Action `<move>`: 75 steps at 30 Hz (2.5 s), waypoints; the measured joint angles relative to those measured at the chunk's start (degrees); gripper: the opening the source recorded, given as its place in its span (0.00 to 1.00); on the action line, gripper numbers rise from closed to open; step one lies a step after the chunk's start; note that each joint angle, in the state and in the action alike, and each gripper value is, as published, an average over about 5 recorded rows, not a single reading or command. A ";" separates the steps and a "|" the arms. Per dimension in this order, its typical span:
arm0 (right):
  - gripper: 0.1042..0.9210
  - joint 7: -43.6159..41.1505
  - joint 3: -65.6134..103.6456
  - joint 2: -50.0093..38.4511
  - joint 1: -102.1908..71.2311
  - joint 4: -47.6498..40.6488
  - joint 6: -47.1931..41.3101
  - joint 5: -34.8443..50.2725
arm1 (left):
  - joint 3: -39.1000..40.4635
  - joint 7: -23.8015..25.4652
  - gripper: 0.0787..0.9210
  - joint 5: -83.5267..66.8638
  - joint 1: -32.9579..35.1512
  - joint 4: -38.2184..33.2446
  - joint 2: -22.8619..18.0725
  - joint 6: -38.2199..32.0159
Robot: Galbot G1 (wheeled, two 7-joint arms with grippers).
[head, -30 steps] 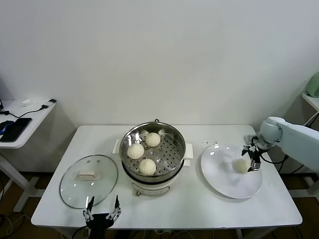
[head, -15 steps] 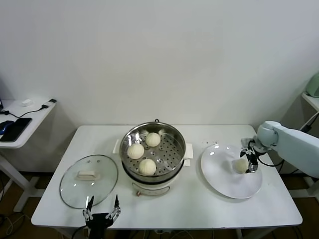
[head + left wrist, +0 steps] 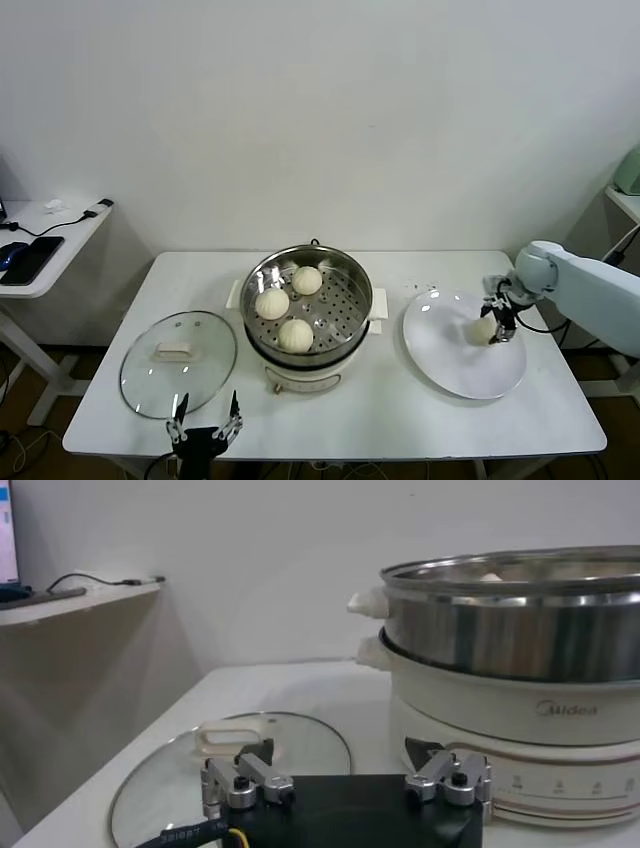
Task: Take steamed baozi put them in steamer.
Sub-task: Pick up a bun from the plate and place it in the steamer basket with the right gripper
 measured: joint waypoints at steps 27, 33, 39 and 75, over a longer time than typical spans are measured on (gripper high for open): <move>0.70 4.25 -31.23 12.00 43.94 24.61 -7.76 37.32 | 1.61 0.06 0.88 -0.11 -0.29 -2.54 0.26 0.77; 0.70 8.50 -31.79 17.88 45.62 28.01 -11.74 44.50 | 1.95 0.08 0.88 -0.11 -0.30 -3.00 0.31 0.78; 0.70 12.28 -31.30 23.54 43.19 28.03 -15.20 47.66 | 1.53 0.09 0.88 -0.28 -0.22 -3.00 0.38 0.80; 0.88 16.87 -31.10 32.05 32.60 21.50 -19.62 45.66 | 0.85 0.31 0.88 -1.27 -0.10 -2.98 0.94 1.22</move>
